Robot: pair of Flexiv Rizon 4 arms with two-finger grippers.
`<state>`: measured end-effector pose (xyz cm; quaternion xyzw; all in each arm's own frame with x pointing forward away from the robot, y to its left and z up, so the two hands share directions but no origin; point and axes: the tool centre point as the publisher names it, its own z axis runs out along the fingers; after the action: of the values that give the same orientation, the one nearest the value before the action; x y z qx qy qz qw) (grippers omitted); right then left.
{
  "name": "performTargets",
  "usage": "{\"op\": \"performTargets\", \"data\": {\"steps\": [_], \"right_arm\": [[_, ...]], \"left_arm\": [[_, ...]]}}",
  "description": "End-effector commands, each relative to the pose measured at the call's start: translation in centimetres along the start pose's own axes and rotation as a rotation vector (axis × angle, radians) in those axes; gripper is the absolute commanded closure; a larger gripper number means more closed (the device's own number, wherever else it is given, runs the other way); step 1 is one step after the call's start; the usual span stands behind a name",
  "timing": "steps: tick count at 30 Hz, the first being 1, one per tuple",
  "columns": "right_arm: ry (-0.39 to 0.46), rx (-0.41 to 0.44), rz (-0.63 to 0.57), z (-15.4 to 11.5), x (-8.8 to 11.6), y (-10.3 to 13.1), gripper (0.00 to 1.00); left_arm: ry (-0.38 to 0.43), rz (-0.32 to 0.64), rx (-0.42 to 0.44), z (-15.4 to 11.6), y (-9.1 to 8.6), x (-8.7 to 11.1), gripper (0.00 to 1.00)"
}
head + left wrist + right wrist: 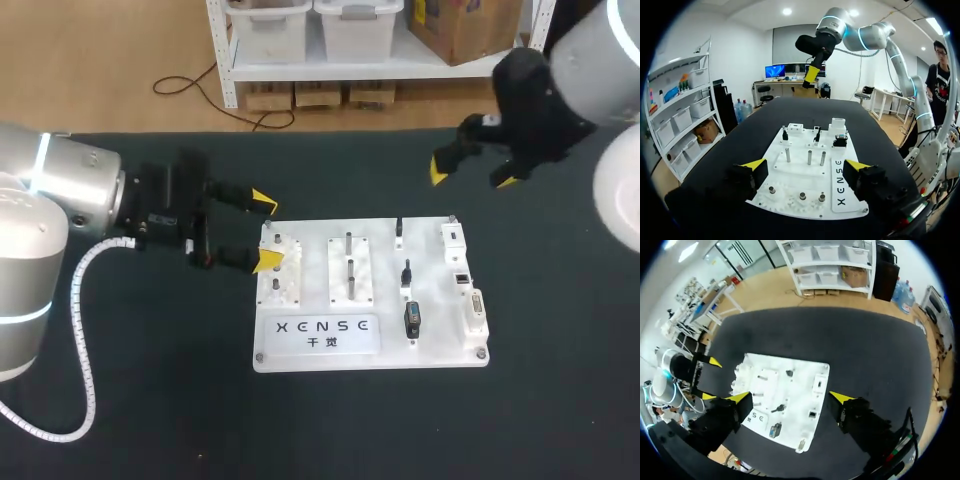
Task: Insert the Ethernet cable into its matching sockets.
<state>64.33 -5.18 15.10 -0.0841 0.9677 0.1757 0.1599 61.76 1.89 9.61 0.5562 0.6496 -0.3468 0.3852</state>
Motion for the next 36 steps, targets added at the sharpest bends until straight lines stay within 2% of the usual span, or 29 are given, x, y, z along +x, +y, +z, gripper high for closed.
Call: {"op": "performTargets", "data": {"steps": [1, 9, 22, 36], "right_arm": [[0.036, 0.258, 0.014, 0.8, 1.1, 1.8, 0.00], [0.108, 0.340, 0.038, 4.1, 3.8, 3.3, 0.00], [0.170, 0.355, 0.044, 8.2, 5.5, 2.7, 0.00], [0.209, 0.340, 0.066, 10.9, 7.5, 2.7, 0.00]], "left_arm": [[-0.004, 0.002, -0.004, 0.0, -0.1, 0.1, 0.00], [-0.004, 0.002, -0.004, 0.0, -0.1, 0.1, 0.00], [-0.004, 0.002, -0.004, 0.0, -0.1, 0.1, 0.00], [-0.004, 0.002, -0.004, 0.0, -0.1, 0.1, 0.00]]}}
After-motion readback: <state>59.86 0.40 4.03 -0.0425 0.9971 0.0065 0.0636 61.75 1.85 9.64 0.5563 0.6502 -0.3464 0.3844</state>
